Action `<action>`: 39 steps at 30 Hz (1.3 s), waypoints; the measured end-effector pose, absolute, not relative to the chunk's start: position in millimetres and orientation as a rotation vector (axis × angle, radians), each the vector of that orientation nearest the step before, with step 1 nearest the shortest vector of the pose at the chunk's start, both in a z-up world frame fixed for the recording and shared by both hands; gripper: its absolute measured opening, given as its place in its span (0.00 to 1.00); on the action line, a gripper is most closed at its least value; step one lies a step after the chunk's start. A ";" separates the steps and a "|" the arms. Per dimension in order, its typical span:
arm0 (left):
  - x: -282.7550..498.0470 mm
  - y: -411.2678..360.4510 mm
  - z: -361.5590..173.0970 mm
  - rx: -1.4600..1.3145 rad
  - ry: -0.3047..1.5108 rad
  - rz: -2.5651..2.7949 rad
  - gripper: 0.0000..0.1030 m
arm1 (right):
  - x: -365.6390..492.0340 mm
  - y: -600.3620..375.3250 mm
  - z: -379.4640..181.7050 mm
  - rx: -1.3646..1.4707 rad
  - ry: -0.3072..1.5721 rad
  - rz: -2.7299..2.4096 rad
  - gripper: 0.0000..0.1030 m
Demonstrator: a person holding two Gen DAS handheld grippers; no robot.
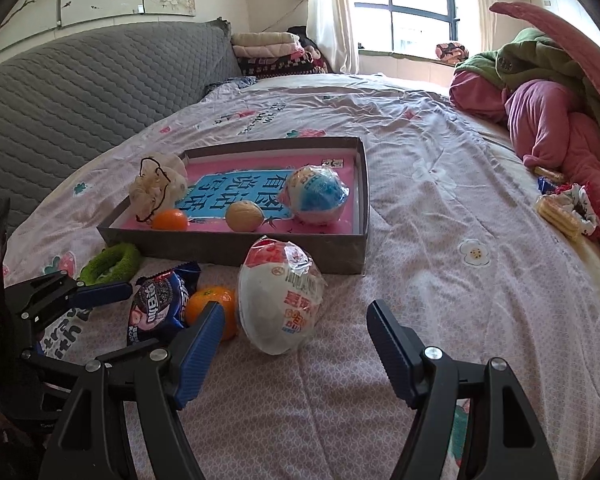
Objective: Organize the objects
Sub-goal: 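Move the left gripper around the blue cookie packet while the right approaches the wrapped toy egg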
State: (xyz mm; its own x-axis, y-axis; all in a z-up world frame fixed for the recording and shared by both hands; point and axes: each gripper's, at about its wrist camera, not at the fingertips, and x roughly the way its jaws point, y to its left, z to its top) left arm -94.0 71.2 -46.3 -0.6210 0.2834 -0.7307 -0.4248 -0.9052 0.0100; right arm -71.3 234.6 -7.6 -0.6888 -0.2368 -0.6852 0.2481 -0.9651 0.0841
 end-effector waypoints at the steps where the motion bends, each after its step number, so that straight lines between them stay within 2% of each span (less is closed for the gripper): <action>1: -95.7 71.9 -47.3 -1.092 0.261 2.498 0.69 | -72.2 234.2 -8.3 1.082 0.025 -2.666 0.71; 8: -110.2 76.5 -53.5 -1.105 0.302 2.455 0.71 | -77.8 231.5 -11.7 1.097 0.030 -2.658 0.71; 17: -133.7 77.3 -52.8 -1.120 0.270 2.423 0.71 | -91.3 229.7 -18.2 1.128 0.010 -2.661 0.71; 29: -159.5 81.3 -56.0 -1.158 0.182 2.407 0.73 | -113.3 260.1 -31.8 1.225 -0.287 -2.625 0.70; 31: -161.9 81.0 -56.3 -1.158 0.163 2.404 0.73 | -113.4 262.3 -33.1 1.231 -0.314 -2.617 0.67; 35: -162.3 79.6 -56.7 -1.154 0.148 2.399 0.72 | -111.0 262.7 -32.0 1.218 -0.345 -2.584 0.54; 39: -160.9 78.1 -56.7 -1.143 0.143 2.400 0.70 | -110.0 262.3 -31.4 1.211 -0.357 -2.574 0.53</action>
